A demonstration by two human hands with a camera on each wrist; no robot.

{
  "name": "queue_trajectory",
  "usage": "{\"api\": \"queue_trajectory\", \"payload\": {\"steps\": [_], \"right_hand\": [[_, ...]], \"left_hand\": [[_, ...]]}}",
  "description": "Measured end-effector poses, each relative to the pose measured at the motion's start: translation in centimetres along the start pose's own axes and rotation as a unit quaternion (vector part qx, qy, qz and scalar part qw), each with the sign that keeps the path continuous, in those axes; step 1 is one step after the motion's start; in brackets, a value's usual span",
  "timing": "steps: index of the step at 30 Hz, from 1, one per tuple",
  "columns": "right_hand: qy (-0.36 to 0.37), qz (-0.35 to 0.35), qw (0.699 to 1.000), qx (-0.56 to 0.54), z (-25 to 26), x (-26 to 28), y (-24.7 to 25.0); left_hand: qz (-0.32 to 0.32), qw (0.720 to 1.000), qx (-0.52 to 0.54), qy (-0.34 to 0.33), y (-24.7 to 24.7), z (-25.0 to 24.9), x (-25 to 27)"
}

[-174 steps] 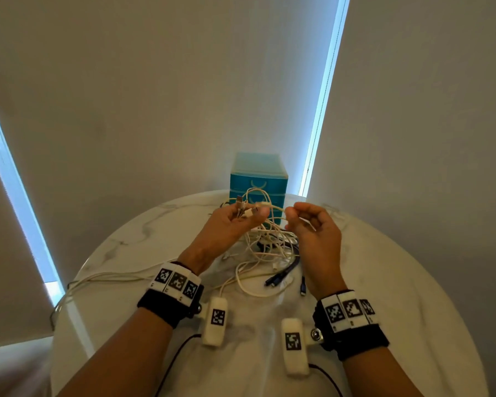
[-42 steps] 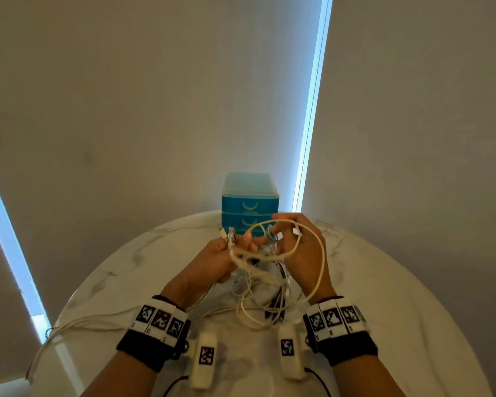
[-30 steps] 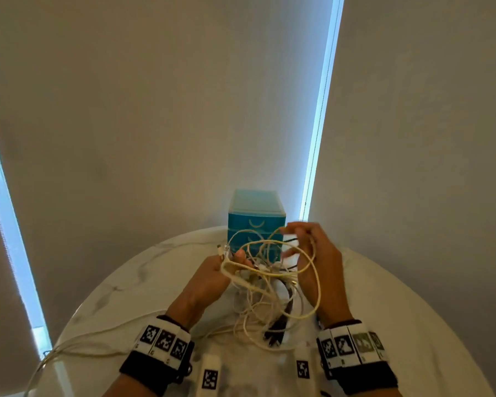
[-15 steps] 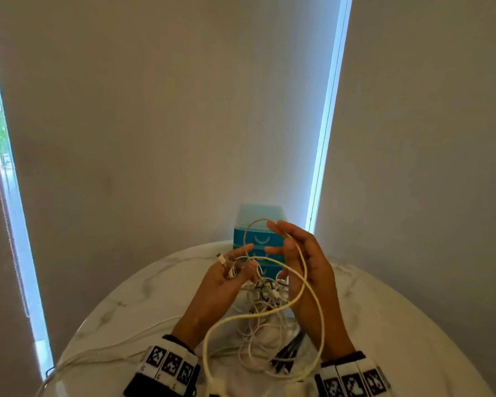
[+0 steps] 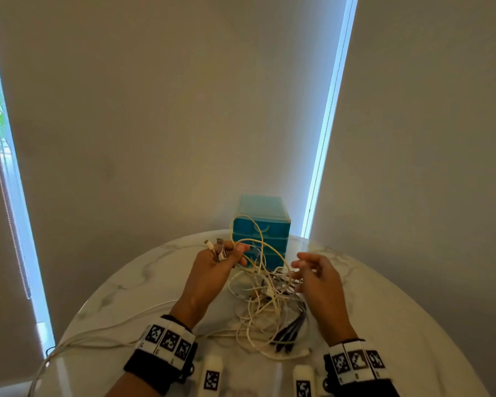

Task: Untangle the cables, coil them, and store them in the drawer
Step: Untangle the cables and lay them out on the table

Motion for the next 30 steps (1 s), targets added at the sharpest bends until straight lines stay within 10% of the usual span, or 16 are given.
{"api": "queue_trajectory", "payload": {"steps": [5,9,13,17,23,27,30], "right_hand": [[0.124,-0.048,0.991,0.002,5.4,2.2,0.3],[0.052,0.109,0.987,0.108,6.5,2.5,-2.3],[0.036,0.093,0.978,0.185,4.8,1.9,-2.2],[-0.001,-0.08,0.992,-0.096,3.7,0.9,2.3],[0.037,-0.324,0.85,-0.414,4.0,-0.1,10.2],[0.064,-0.275,0.8,-0.529,10.8,-2.5,7.1],[0.062,-0.079,0.81,-0.577,16.1,-4.9,3.1]], "left_hand": [[0.059,0.996,-0.064,-0.028,-0.5,-0.4,0.1],[0.219,0.959,-0.175,-0.03,-2.3,0.3,0.3],[0.273,0.941,-0.199,-0.031,-2.9,0.8,0.4],[0.171,0.981,-0.093,-0.021,-1.1,0.3,-0.1],[0.007,0.995,-0.101,0.004,0.6,0.3,0.0],[-0.074,0.996,-0.051,0.023,1.7,1.1,0.3],[-0.126,0.991,0.006,0.051,3.1,2.6,0.3]]}}
Point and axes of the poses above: each hand's wrist, its own x-axis away from the middle knuckle, its own y-axis out of the back of the hand, z = x × y, the point moved 5 cm from there along -x, towards the middle knuckle, and after that the axes turned 14 degrees about z, right-handed, at the moved point
